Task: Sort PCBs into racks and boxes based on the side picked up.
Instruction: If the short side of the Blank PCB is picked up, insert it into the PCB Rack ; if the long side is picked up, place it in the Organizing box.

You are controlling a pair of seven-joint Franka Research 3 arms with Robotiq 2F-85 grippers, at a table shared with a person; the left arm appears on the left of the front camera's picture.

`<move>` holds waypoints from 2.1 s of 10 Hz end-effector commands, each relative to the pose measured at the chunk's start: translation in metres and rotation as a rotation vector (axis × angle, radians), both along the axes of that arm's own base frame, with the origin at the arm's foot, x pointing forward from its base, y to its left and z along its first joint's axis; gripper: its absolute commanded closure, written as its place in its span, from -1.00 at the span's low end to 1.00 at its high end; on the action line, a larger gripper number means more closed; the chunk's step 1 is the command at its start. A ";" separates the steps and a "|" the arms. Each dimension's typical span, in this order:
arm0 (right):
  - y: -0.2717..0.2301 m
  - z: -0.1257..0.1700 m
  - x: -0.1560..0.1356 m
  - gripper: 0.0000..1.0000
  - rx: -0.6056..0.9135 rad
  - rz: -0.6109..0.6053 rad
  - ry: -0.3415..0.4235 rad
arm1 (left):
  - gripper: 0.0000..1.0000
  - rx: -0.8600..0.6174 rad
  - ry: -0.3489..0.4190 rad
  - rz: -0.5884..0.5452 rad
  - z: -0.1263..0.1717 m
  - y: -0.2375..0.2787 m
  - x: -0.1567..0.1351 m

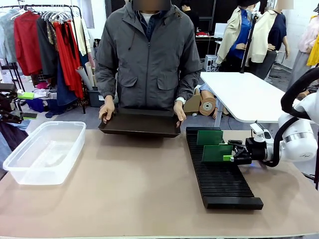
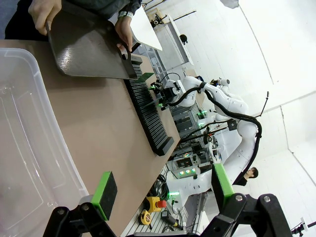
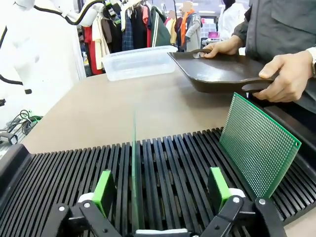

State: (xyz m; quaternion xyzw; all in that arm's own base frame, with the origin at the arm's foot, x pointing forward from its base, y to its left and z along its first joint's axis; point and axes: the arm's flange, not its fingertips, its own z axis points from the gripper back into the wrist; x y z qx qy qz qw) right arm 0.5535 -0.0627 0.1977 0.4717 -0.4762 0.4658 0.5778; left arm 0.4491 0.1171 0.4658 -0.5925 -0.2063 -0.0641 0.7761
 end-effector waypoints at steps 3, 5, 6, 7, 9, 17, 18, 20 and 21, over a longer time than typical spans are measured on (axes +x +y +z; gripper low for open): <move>-0.001 -0.001 0.000 -1.00 -0.009 -0.005 0.000 | -1.00 -0.001 0.009 0.003 0.002 0.000 -0.001; -0.001 -0.001 0.000 -1.00 -0.009 -0.005 0.000 | -1.00 -0.001 0.009 0.003 0.002 0.000 -0.001; -0.001 -0.001 0.000 -1.00 -0.009 -0.005 0.000 | -1.00 -0.001 0.009 0.003 0.002 0.000 -0.001; -0.001 -0.001 0.000 -1.00 -0.009 -0.005 0.000 | -1.00 -0.001 0.009 0.003 0.002 0.000 -0.001; -0.001 -0.001 0.000 -1.00 -0.009 -0.005 0.000 | -1.00 -0.001 0.009 0.003 0.002 0.000 -0.001; -0.001 0.027 -0.003 -1.00 0.034 -0.002 -0.016 | -1.00 -0.001 0.009 0.003 0.002 0.000 -0.001; 0.001 0.039 -0.004 -1.00 0.043 0.003 -0.022 | -1.00 -0.001 0.009 0.003 0.002 0.000 -0.001; 0.005 0.063 -0.010 -1.00 0.069 0.013 -0.024 | -1.00 -0.001 0.009 0.003 0.002 0.000 -0.001; 0.007 0.074 -0.015 -1.00 0.073 0.013 -0.020 | -1.00 -0.001 0.009 0.003 0.002 0.000 -0.001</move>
